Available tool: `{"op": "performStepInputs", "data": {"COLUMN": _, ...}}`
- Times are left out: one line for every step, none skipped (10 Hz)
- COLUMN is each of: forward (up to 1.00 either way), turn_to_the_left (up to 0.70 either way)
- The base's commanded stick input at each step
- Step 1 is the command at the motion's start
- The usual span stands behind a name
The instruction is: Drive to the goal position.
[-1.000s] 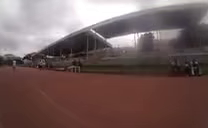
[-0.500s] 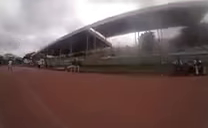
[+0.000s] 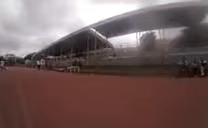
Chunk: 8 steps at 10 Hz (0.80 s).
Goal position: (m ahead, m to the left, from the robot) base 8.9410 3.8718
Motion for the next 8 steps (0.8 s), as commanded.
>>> {"op": "performStepInputs", "data": {"forward": 0.70, "turn_to_the_left": 0.00}}
{"op": "performStepInputs", "data": {"forward": 0.70, "turn_to_the_left": 0.00}}
{"op": "performStepInputs", "data": {"forward": 0.70, "turn_to_the_left": 0.00}}
{"op": "performStepInputs", "data": {"forward": 0.70, "turn_to_the_left": 0.00}}
{"op": "performStepInputs", "data": {"forward": 0.70, "turn_to_the_left": 0.00}}
{"op": "performStepInputs", "data": {"forward": 0.70, "turn_to_the_left": 0.35}}
{"op": "performStepInputs", "data": {"forward": 0.70, "turn_to_the_left": 0.35}}
{"op": "performStepInputs", "data": {"forward": 0.70, "turn_to_the_left": 0.19}}
